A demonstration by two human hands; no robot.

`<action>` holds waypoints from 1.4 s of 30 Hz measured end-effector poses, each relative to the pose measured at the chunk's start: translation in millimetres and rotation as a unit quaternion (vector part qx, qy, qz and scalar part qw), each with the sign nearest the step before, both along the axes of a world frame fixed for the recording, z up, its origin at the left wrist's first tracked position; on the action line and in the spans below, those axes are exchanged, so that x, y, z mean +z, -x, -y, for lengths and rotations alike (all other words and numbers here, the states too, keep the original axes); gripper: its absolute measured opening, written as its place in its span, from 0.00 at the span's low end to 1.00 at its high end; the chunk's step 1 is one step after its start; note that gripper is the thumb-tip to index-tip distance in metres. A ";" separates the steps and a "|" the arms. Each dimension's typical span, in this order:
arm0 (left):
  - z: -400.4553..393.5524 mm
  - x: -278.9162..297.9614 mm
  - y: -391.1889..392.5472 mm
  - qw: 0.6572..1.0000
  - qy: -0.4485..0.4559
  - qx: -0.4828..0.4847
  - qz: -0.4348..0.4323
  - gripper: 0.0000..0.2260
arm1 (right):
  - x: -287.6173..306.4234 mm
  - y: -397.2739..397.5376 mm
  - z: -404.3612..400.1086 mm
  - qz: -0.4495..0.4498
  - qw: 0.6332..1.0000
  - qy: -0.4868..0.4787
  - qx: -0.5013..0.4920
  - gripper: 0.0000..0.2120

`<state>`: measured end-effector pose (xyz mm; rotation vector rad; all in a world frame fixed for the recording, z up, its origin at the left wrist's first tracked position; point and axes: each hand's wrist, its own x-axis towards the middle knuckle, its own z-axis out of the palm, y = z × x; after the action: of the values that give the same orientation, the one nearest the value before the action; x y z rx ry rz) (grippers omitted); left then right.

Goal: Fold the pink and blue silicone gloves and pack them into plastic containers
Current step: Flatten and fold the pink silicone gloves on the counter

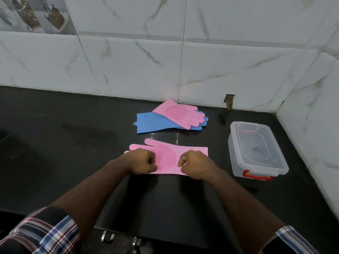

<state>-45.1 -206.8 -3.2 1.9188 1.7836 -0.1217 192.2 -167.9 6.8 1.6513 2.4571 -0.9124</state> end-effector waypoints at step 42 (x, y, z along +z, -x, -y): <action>23.4 -4.5 30.2 0.984 -0.158 -0.087 -0.001 0.15 | -18.1 -6.4 34.7 0.057 0.982 -0.064 -0.167 0.14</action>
<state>-75.3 -230.2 -7.8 2.2962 1.7155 0.1078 198.6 -202.6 -11.3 2.1410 2.2460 -0.6707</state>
